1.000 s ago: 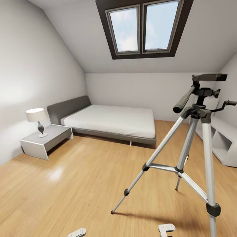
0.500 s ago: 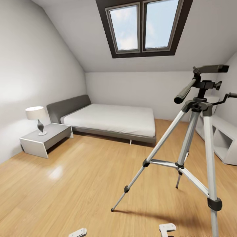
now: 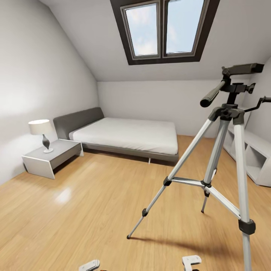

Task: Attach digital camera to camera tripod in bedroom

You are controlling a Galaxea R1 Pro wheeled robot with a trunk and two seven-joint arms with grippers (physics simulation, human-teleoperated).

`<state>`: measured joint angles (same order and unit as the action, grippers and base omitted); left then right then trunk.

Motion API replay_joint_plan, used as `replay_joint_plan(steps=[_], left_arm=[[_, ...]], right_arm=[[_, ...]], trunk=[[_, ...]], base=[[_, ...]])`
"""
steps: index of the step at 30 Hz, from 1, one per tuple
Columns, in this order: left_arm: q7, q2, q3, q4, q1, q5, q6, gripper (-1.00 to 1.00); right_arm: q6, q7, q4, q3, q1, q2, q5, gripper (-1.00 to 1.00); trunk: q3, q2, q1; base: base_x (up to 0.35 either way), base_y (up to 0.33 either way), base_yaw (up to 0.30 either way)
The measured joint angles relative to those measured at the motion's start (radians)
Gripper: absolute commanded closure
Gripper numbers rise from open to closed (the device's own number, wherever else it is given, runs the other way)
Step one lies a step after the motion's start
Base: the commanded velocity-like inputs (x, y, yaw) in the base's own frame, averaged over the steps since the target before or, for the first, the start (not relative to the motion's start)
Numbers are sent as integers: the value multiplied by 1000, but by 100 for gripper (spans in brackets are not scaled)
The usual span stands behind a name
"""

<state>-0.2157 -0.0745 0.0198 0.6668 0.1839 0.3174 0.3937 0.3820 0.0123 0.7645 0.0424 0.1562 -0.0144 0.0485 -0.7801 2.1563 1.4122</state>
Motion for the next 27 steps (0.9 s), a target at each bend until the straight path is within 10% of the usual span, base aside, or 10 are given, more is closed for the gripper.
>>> replay_joint_plan(steps=[10, 15, 27], left_arm=[[3, 2, -41, 10, 1, 3, -40, -100], [-9, 0, -49, 74, 1, 3, -17, -100], [-136, -4, -58, 604, 0, 8, 374, -100]], right_arm=[[-7, 0, 87, 0, 0, 0, 0, -100], [51, -2, 348, 2, 2, -2, 2, -100], [217, -6, 639, -23, 3, -6, 3, -100]], trunk=[[-31, 70, 38], [-47, 105, 57], [-85, 189, 103]], base=[[0, 0, 0], [0, 0, 0], [0, 0, 0]])
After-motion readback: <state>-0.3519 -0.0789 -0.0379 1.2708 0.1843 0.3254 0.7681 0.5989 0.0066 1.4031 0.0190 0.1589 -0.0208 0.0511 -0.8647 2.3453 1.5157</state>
